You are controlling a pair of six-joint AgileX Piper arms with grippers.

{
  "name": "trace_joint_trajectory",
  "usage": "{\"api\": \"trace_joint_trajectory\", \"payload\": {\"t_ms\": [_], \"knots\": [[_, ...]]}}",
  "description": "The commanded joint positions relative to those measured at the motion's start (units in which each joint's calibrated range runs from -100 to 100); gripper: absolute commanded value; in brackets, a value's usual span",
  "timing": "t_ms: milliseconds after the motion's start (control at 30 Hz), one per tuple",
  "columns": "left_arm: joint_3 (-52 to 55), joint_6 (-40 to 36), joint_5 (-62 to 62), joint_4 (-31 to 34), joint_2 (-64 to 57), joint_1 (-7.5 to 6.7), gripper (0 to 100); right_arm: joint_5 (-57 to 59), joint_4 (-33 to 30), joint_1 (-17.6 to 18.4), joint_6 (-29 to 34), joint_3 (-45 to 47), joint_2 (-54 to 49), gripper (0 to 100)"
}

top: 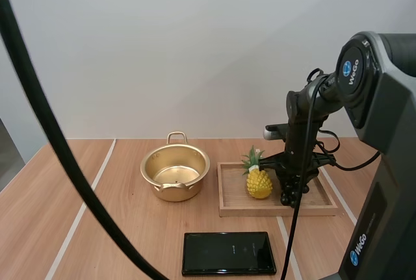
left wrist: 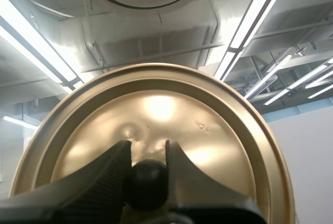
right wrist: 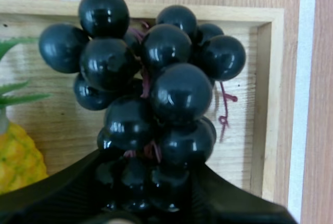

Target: Open the pot, put the grape inside, and close it

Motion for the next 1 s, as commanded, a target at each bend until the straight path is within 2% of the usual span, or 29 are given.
{"api": "trace_joint_trajectory", "payload": {"t_ms": [0, 467, 867, 967], "knots": [[-0.33, -0.51, -0.45, 0.04, 0.11, 0.13, 0, -0.69, 0.39, -0.25, 0.49, -0.25, -2.70, 0], [-0.33, -0.51, 0.35, -1.69, 0.11, 0.13, 0, -1.71, 0.39, -0.25, 0.49, -3.18, -25.03, 0], [-0.33, -0.51, 0.35, -1.69, 0.11, 0.13, 0, -1.71, 1.07, -0.03, 0.22, -18.73, -39.99, 0], [-0.33, -0.51, 0.35, -1.69, 0.11, 0.13, 0, -0.16, 6.16, -0.03, -5.08, -23.37, -40.62, 0]]}}
